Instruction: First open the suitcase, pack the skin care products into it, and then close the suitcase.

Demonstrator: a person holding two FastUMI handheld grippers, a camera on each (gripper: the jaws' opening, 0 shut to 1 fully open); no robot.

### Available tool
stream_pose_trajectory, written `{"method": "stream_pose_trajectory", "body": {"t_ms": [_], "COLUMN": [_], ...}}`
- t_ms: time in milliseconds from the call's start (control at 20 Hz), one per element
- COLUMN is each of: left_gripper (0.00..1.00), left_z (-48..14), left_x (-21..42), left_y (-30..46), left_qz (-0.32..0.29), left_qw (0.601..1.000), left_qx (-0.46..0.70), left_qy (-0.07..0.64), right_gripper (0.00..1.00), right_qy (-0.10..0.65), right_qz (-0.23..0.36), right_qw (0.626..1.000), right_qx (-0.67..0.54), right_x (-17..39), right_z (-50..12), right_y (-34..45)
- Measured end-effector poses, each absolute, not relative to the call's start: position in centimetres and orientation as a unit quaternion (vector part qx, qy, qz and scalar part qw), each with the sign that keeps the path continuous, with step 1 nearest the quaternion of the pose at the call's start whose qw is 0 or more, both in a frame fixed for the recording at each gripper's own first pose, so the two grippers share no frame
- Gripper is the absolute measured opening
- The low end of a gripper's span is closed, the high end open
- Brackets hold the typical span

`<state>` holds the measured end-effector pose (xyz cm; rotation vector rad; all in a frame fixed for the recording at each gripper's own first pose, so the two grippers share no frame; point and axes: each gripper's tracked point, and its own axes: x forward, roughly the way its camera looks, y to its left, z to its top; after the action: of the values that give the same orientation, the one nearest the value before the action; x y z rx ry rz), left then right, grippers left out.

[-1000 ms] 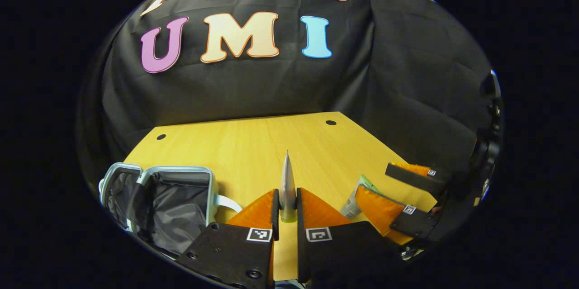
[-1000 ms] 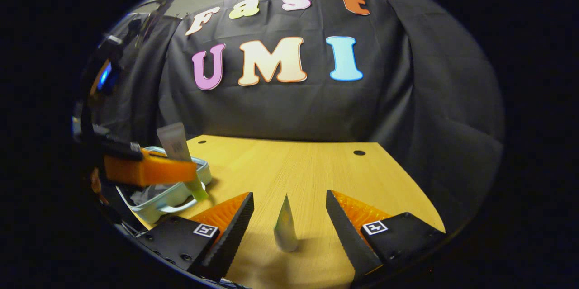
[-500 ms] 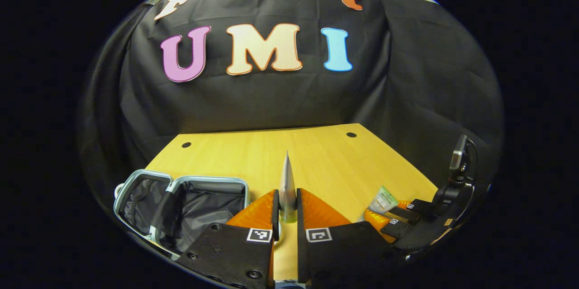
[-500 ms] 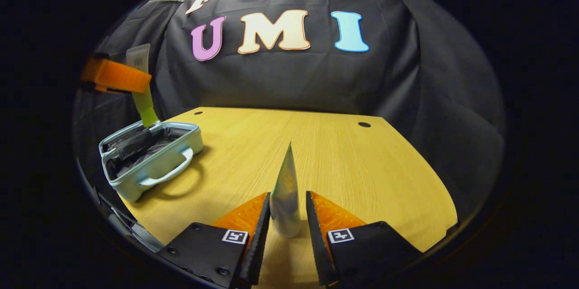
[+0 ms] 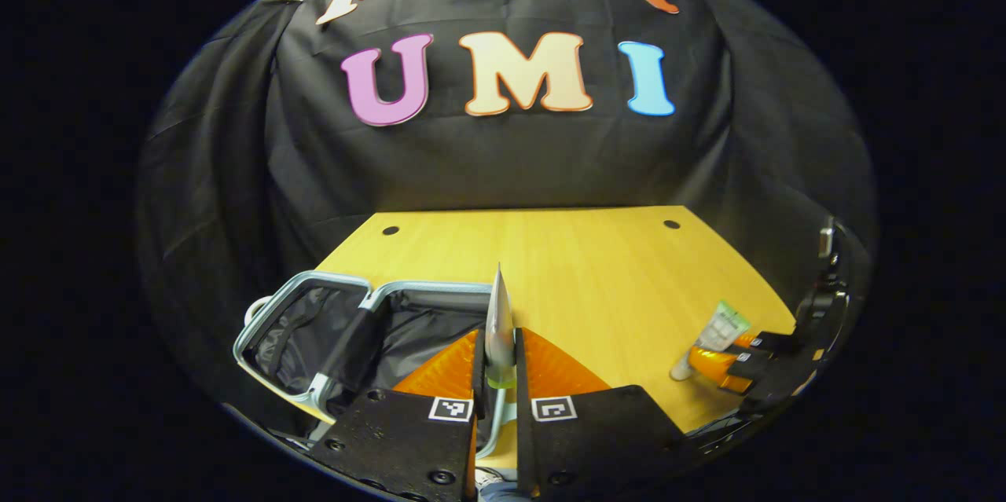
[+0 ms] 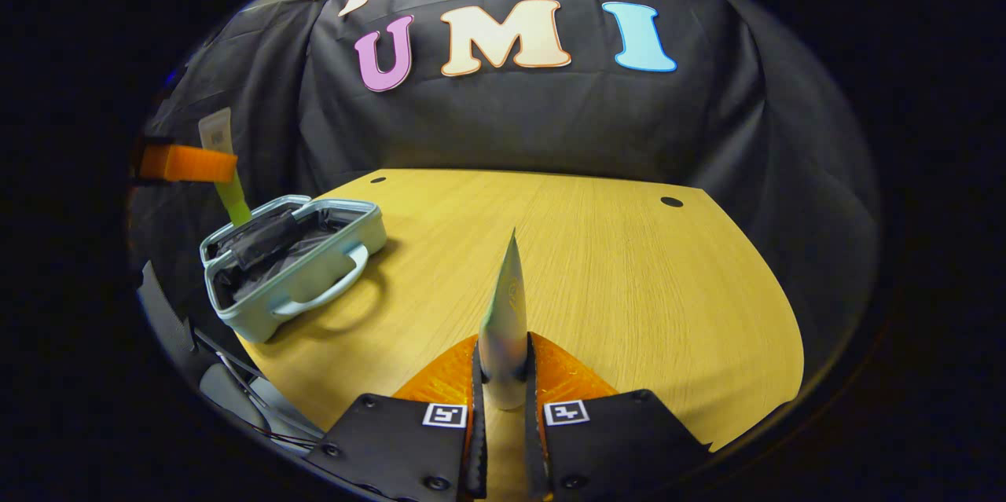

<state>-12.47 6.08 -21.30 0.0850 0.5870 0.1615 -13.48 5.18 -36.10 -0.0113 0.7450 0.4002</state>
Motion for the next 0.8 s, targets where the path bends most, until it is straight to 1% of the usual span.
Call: {"method": "stream_pose_trajectory", "body": {"t_ms": [100, 200, 300, 450, 550, 800], "left_gripper": [0.13, 0.13, 0.13, 0.13, 0.13, 0.13], "left_z": [-22.5, -23.4, -24.3, -26.4, -27.9, -31.7], "left_x": [-13.4, -14.0, -13.9, -14.5, -14.7, -15.4], "left_y": [8.7, 10.9, 12.5, 14.6, 16.5, 19.1], "left_qz": [0.096, 0.1, 0.092, 0.078, 0.076, 0.077], "left_qw": [0.942, 0.934, 0.931, 0.916, 0.903, 0.87], "left_qx": [0.045, 0.044, 0.04, 0.043, 0.047, 0.053], "left_qy": [0.318, 0.341, 0.352, 0.392, 0.421, 0.484], "right_gripper": [0.21, 0.21, 0.21, 0.21, 0.21, 0.21], "right_qy": [0.359, 0.357, 0.345, 0.34, 0.346, 0.362], "right_qz": [0.192, 0.195, 0.197, 0.202, 0.209, 0.248], "right_qw": [0.913, 0.913, 0.917, 0.917, 0.913, 0.895], "right_qx": [0.009, 0.016, 0.022, 0.042, 0.055, 0.079], "right_x": [-12.9, -12.8, -12.6, -12.9, -13.4, -15.3], "right_z": [-34.5, -32.8, -30.8, -28.5, -27.7, -26.3], "right_y": [6.2, 7.7, 9.6, 13.0, 15.5, 21.1]}}
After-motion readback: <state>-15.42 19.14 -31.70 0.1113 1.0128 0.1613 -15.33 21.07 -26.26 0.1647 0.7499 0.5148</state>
